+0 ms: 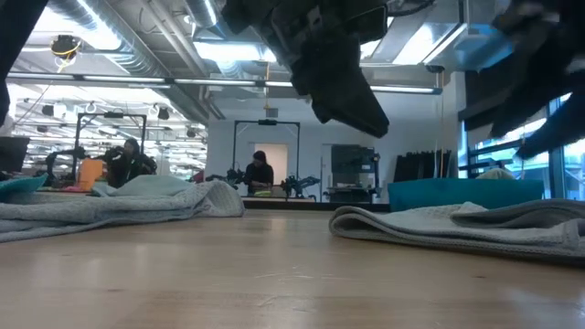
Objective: Fold microfiber towels
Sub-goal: Fold the top grey microfiber cloth
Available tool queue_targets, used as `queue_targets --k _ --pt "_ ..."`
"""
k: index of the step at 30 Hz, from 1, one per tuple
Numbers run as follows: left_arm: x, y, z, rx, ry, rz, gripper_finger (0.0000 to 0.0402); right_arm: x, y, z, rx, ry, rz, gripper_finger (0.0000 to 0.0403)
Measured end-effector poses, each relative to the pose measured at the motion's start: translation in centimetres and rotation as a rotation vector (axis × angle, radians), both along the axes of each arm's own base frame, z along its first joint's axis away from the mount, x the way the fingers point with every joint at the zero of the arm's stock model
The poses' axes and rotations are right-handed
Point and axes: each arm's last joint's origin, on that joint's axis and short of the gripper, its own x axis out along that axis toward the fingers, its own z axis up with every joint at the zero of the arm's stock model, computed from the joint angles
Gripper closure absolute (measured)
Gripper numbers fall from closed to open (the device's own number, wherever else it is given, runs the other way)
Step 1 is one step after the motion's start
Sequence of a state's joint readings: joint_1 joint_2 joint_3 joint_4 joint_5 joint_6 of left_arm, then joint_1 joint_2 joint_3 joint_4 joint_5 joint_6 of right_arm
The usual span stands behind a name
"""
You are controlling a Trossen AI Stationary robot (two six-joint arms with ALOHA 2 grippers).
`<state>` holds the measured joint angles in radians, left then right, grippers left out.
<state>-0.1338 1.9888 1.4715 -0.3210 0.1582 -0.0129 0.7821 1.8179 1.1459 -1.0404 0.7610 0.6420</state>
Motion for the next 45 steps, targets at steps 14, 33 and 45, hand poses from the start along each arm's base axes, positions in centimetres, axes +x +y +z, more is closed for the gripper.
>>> queue_targets --k 14,33,45 --pt "-2.2 -2.3 -3.7 0.149 0.075 0.09 0.0335 3.8 -4.1 -3.3 0.391 0.018 -0.208 0.0245" --pt "-2.9 -2.8 -4.5 0.182 0.102 0.112 0.0335 3.5 -5.7 -2.8 0.297 0.127 -0.26 0.039" --pt "-2.9 -2.8 -4.5 0.18 0.103 0.114 0.0335 1.1 -5.3 -0.6 0.167 0.165 -0.444 0.0389"
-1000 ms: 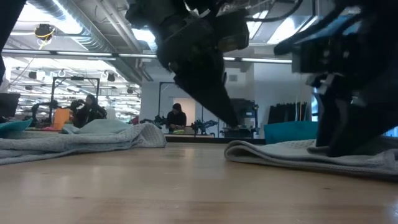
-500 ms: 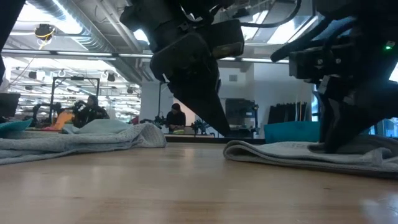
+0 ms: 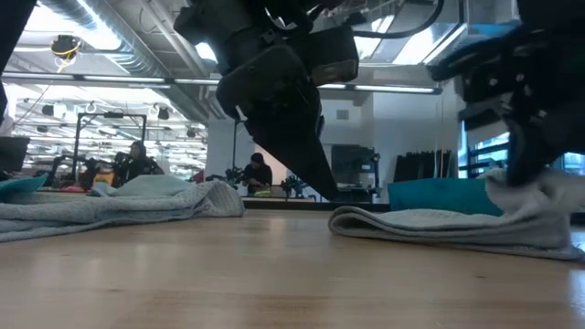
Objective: Fold microfiber towels
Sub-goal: Fold the top grey microfiber cloth, then put the top grey microfiber cloth into the blue bin
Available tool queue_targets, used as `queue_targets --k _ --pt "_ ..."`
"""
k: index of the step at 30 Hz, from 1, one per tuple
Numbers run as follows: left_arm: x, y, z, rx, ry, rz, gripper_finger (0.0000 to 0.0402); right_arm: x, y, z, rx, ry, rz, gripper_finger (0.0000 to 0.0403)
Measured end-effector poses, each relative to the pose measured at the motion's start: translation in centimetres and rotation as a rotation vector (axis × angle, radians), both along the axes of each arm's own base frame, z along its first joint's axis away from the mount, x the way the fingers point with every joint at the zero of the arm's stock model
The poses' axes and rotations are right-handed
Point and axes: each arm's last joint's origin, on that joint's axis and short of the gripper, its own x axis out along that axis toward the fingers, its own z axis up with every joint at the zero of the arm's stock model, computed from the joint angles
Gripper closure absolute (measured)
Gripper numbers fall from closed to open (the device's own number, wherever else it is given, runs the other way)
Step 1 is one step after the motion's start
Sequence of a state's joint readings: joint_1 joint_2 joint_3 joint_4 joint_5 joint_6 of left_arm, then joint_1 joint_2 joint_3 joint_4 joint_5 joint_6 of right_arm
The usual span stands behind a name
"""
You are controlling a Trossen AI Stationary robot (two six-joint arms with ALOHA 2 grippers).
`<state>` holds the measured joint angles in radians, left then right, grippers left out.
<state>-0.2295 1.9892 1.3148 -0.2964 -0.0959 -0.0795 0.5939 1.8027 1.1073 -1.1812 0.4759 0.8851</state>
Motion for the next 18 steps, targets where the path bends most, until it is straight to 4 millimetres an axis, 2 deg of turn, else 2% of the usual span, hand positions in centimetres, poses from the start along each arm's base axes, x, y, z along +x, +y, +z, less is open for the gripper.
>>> queue_targets --k 5,9,12,14,18 --pt "0.0 0.0 0.0 -0.001 0.0 0.001 0.0335 -0.7 0.6 -0.7 0.052 -0.015 -0.054 0.0333" --pt "-0.1 0.0 -0.1 -0.008 0.011 0.015 0.0335 -1.4 0.9 -0.3 -0.017 -0.032 -0.072 0.0279" --pt "-0.2 0.1 -0.1 0.015 0.022 0.026 0.0335 -1.9 1.3 1.0 -0.105 -0.069 -0.086 0.0244" --pt "-0.3 0.2 0.2 0.047 0.014 0.035 0.0335 -2.5 1.4 2.6 -0.134 -0.135 -0.1 0.0226" --pt "-0.2 0.4 1.1 0.079 -0.031 0.017 0.0335 -3.9 1.4 5.9 -0.059 -0.314 -0.158 0.0207"
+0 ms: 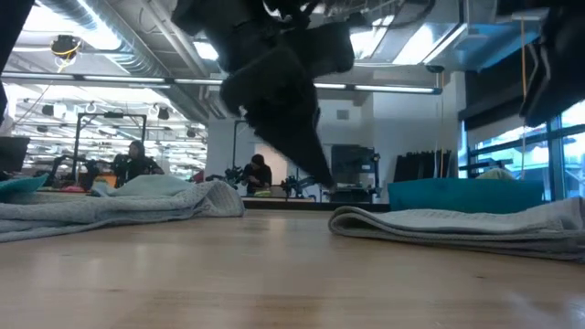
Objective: Fold microfiber towels
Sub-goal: Put the top grey microfiber cloth into the blue bin
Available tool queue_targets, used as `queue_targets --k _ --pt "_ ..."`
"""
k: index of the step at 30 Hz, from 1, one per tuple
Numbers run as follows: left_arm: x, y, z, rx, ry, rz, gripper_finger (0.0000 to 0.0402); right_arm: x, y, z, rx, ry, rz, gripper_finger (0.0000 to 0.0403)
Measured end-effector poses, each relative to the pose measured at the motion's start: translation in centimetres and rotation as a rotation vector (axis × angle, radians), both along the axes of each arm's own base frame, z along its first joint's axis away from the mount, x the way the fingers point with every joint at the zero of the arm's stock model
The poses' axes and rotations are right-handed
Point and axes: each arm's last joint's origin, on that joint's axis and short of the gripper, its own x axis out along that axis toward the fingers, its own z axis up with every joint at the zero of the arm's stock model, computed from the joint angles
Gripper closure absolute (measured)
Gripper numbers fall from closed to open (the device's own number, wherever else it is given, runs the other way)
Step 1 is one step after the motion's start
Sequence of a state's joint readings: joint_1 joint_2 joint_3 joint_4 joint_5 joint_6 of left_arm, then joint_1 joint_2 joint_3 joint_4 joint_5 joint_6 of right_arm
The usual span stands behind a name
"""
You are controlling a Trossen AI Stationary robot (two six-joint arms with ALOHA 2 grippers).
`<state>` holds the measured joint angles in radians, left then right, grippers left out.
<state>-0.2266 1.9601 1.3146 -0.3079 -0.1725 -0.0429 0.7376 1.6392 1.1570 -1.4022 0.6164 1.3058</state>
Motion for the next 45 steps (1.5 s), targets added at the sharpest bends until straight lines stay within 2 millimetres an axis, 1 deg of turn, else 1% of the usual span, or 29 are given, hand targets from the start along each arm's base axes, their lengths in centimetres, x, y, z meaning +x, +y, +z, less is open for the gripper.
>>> queue_targets --k 2,4,6,8,10,12,14,18,21,24,27,31,35,38,42,45 --pt "0.2 0.3 0.4 0.006 -0.033 -0.008 0.0335 -1.0 -0.1 1.4 0.047 -0.095 -0.011 0.0206" --pt "0.6 1.0 0.9 -0.001 -0.076 0.006 0.0335 -1.9 -0.2 2.3 0.085 -0.198 -0.008 0.0208" --pt "1.2 2.1 1.5 -0.031 -0.141 0.038 0.0335 -2.8 -0.3 2.8 0.11 -0.3 0.001 0.021" --pt "1.8 3.1 2.2 -0.121 -0.2 0.031 0.0335 -3.7 -0.6 2.8 0.145 -0.382 0.002 0.0211" --pt "2.2 4.2 2.7 -0.248 -0.235 -0.019 0.0335 -4.4 -0.9 2.4 0.207 -0.43 0.001 0.0211" --pt "2.2 5.3 2.5 -0.375 -0.216 -0.056 0.0335 -5.1 -1.2 1.6 0.274 -0.472 0.008 0.0211" --pt "1.8 6.9 1.8 -0.506 -0.168 -0.058 0.0335 -5.6 -1.4 0.7 0.339 -0.51 0.023 0.0211" --pt "0.4 10.2 -0.2 -0.723 -0.062 0.021 0.0331 -6.2 -1.8 -1.4 0.412 -0.562 0.046 0.0211" --pt "-0.5 11.9 -1.3 -0.813 -0.007 0.089 0.031 -6.3 -1.9 -2.7 0.413 -0.56 0.083 0.0211" --pt "-0.7 12.9 -1.4 -0.894 0.012 0.139 0.0274 -6.3 -2.0 -3.5 0.389 -0.564 0.134 0.0211" --pt "-0.7 13.1 -1.8 -0.942 0.035 0.202 0.0232 -6.5 -2.3 -4.0 0.345 -0.55 0.165 0.0211" --pt "-0.5 13.0 -1.7 -0.969 0.03 0.273 0.0176 -6.7 -2.6 -4.6 0.289 -0.536 0.198 0.0211" --pt "0.2 13.1 -1.9 -0.973 -0.017 0.366 0.0133 -6.8 -2.8 -4.9 0.246 -0.514 0.242 0.0211" --pt "0.5 12.7 -3.4 -1.005 0.019 0.424 0.0112 -6.9 -2.8 -4.9 0.232 -0.501 0.261 0.0211" --pt "0.9 11.5 -5.2 -1.011 0.08 0.442 0.0099 -7.0 -2.8 -4.9 0.232 -0.493 0.274 0.0212" --pt "2.0 10.8 -5.4 -0.994 0.07 0.433 0.0099 -7.1 -2.6 -4.9 0.235 -0.492 0.284 0.0211"
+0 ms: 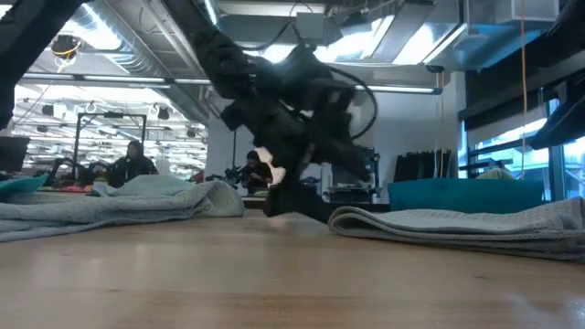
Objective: Fold microfiber towels
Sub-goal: Put the top grey microfiber cloth into the blue bin
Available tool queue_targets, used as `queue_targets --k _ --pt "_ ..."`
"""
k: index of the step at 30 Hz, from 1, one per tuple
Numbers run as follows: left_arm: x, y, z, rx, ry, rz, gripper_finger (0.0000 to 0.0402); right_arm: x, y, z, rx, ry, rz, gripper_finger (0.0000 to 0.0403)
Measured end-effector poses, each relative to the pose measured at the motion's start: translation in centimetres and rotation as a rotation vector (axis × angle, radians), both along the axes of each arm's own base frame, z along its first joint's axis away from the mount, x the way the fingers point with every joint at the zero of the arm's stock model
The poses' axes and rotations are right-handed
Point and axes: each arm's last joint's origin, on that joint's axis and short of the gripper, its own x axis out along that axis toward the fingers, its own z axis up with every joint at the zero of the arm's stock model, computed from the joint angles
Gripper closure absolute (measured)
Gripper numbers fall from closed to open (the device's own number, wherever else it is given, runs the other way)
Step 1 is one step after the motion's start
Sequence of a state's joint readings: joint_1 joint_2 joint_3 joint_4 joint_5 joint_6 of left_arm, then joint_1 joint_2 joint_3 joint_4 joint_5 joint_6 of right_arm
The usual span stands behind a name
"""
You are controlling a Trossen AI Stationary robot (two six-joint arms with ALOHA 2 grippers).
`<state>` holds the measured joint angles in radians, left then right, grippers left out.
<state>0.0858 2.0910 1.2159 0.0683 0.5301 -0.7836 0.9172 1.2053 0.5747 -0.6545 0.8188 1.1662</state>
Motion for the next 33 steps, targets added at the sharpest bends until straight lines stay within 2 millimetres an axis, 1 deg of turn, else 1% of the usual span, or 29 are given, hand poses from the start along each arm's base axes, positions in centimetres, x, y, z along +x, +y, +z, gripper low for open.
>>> queue_targets --k 4,9,15,19,24,28,31,33 --pt "1.6 -0.9 -0.4 0.025 0.027 -0.028 0.0101 -0.1 0.2 0.0 0.007 -0.004 0.009 0.0212" --pt "2.9 -1.7 -1.2 0.041 0.072 -0.072 0.0102 -0.2 0.3 0.0 0.017 -0.006 0.017 0.0211" --pt "4.5 -1.8 -0.9 0.053 0.035 -0.081 0.0102 -0.2 0.3 0.0 0.014 -0.002 0.019 0.0212" --pt "5.1 -2.4 -0.5 0.081 0.009 -0.083 0.0102 -0.3 0.2 0.0 -0.002 0.009 0.018 0.0211" --pt "5.2 -3.4 -0.5 0.174 -0.013 -0.085 0.0105 -0.2 0.0 0.0 -0.028 -0.019 0.005 0.0211" --pt "5.3 -4.0 -0.8 0.227 -0.019 -0.071 0.0113 -0.2 -1.0 -1.1 -0.057 -0.011 -0.036 0.0214" --pt "5.3 -4.2 -1.0 0.204 -0.022 -0.086 0.0117 -0.1 -2.3 -2.3 -0.032 0.051 -0.099 0.0221" --pt "5.4 -4.5 -1.2 0.232 -0.032 -0.097 0.0119 0.1 -3.0 -2.8 -0.007 0.101 -0.137 0.0224"
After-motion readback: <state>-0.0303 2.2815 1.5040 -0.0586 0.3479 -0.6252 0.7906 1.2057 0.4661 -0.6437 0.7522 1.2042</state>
